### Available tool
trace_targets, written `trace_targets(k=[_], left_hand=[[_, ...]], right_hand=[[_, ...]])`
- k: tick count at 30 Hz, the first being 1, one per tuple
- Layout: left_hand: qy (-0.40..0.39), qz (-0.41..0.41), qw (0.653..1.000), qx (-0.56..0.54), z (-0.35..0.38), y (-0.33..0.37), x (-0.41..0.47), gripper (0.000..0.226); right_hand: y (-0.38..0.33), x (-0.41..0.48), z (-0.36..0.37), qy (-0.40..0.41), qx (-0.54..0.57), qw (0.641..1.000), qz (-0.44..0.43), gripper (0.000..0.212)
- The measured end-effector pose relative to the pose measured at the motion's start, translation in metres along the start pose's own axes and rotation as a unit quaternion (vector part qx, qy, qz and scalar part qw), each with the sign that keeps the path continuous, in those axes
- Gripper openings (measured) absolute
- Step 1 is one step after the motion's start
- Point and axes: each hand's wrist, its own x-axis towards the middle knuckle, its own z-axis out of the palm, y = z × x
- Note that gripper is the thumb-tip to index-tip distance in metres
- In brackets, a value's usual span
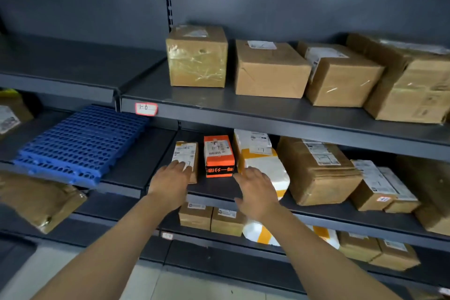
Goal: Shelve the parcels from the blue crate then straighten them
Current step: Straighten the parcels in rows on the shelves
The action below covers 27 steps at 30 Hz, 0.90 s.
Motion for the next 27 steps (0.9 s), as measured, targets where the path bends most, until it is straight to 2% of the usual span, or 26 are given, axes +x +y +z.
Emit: trace_targets(k=[6,10,13,17,20,23,27], left_hand=[[-0.044,-0.043,0.998,-0.018,0.03,-0.021,0.046,0.063],[-0.088,-0.054,0.993,-0.061,0.055,-0.036,0.069,0.074],[-0.114,-0.04,0.989,-0.084,0.069,-0.046,0.084,0.078],[-0.082,-0.015,0.99,-0.116,0.08,-0.061,0.098,0.067],[-0.06,-0.001,0.988,-0.142,0.084,-0.077,0.105,0.063],[-0.061,0.012,0.983,-0.174,0.089,-0.092,0.11,0.063],[-0.048,0.03,0.978,-0.203,0.095,-0.099,0.112,0.062]], right_hand=[[0.0,0.072,0.02,-0.011,-0.001,0.999,-0.042,0.062],[0.002,0.11,0.042,-0.036,-0.008,0.999,-0.037,0.071],[0.003,0.133,0.062,-0.019,-0.016,0.999,-0.03,0.079],[-0.007,0.147,0.078,-0.002,-0.017,1.0,-0.003,0.075],[-0.023,0.145,0.079,0.054,-0.002,0.998,0.008,0.061],[-0.036,0.142,0.086,0.103,0.011,0.994,0.031,0.057],[-0.047,0.139,0.088,0.103,0.026,0.993,0.051,0.058]])
